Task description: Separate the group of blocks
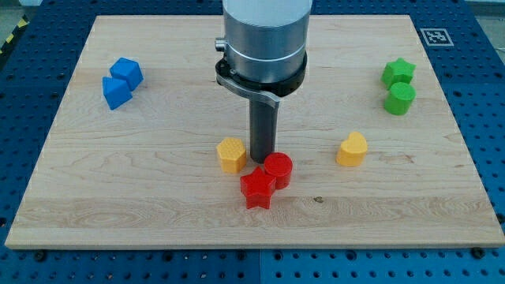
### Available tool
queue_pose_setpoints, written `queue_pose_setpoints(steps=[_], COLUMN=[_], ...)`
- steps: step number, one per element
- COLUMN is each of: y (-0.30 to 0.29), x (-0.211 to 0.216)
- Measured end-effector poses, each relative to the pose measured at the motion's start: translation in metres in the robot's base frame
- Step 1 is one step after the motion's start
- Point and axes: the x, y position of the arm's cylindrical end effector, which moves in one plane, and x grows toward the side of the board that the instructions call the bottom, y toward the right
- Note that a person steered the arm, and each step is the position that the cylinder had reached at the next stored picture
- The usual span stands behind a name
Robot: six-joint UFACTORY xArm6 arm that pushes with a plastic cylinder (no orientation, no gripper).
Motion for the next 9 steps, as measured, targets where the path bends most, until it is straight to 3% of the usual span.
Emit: queue_pose_setpoints(steps=[7, 9], y=[0.003, -0.02], x=[0.043, -0.01])
